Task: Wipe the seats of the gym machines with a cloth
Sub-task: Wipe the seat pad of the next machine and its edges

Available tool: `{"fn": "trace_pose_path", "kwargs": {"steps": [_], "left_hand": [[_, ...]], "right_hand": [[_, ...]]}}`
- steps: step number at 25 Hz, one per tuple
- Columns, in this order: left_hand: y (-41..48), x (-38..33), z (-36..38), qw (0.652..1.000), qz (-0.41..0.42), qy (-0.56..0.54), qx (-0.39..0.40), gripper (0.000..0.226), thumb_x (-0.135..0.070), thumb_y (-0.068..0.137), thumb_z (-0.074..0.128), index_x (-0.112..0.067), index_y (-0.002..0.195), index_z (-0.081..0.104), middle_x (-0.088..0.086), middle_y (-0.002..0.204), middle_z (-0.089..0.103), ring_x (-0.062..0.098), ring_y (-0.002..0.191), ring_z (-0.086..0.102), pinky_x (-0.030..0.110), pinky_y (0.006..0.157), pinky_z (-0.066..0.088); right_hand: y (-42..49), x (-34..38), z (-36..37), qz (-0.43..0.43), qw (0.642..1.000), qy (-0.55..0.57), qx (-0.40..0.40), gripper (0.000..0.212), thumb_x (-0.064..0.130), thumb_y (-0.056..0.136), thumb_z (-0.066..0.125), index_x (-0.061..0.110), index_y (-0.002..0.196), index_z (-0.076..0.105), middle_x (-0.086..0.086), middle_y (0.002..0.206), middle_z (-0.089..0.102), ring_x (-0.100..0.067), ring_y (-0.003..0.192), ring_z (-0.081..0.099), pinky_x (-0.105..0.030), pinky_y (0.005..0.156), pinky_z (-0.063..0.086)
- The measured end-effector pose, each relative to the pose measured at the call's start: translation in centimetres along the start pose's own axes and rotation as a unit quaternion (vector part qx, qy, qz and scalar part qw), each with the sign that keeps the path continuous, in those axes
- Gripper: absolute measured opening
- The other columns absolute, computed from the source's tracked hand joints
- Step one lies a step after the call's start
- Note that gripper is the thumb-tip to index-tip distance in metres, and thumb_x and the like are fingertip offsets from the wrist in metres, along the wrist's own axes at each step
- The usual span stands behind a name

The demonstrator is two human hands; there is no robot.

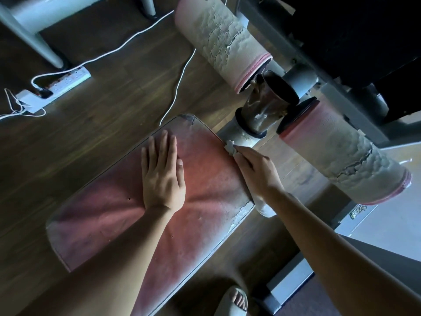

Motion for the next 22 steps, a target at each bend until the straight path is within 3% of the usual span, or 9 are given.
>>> {"fn": "trace_pose_path", "kwargs": {"steps": [5,8,12,16,22], "left_hand": [[0.0,0.0,0.0,1.0,-0.001,-0.003,0.0,0.054,-0.026,0.104,0.034,-0.01,0.156,0.03,0.008,0.164,0.025,0.034,0.152,0.018,0.051,0.123,0.016],[-0.1,0.1,0.0,1.0,-0.003,-0.001,0.001,0.054,-0.026,0.104,0.034,-0.01,0.156,0.031,0.008,0.164,0.024,0.034,0.152,0.018,0.051,0.123,0.016],[-0.1,0.1,0.1,1.0,-0.004,-0.001,0.004,0.054,-0.026,0.104,0.033,-0.012,0.156,0.03,0.007,0.165,0.024,0.033,0.153,0.017,0.05,0.124,0.015],[0.0,0.0,0.1,1.0,-0.004,0.003,0.007,0.055,-0.027,0.104,0.033,-0.012,0.156,0.029,0.007,0.165,0.023,0.032,0.153,0.017,0.049,0.124,0.014],[-0.1,0.0,0.2,1.0,0.004,-0.004,-0.002,0.054,-0.027,0.104,0.033,-0.011,0.155,0.031,0.007,0.164,0.025,0.033,0.152,0.019,0.049,0.124,0.014]], "right_hand": [[-5.5,-1.3,-0.7,-0.052,0.997,-0.006,-0.052,0.041,0.037,0.101,0.042,0.018,0.129,0.067,0.009,0.132,0.065,-0.015,0.114,0.062,-0.037,0.099,0.052],[-4.7,-1.2,-0.9,-0.034,0.998,-0.031,-0.04,0.042,0.038,0.101,0.04,0.019,0.127,0.067,0.01,0.128,0.066,-0.019,0.106,0.062,-0.041,0.092,0.053],[0.2,2.0,0.2,-0.029,0.998,-0.042,-0.022,0.028,0.035,0.102,0.046,0.023,0.116,0.067,0.011,0.109,0.07,-0.021,0.092,0.06,-0.042,0.081,0.053],[-1.4,1.1,-0.2,-0.01,0.999,-0.032,-0.043,0.027,0.032,0.104,0.045,0.024,0.118,0.067,0.01,0.108,0.069,-0.021,0.094,0.059,-0.036,0.079,0.049],[-3.0,0.0,0.1,0.015,0.996,-0.071,-0.054,0.028,0.034,0.105,0.042,0.022,0.111,0.066,0.01,0.109,0.067,-0.022,0.093,0.055,-0.044,0.084,0.049]]}}
Point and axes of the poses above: each hand's wrist, its own y-axis towards the middle knuckle, its own z-axis out of the palm, x = y × z, the point moved 3 cm from there along y, towards the middle knuckle
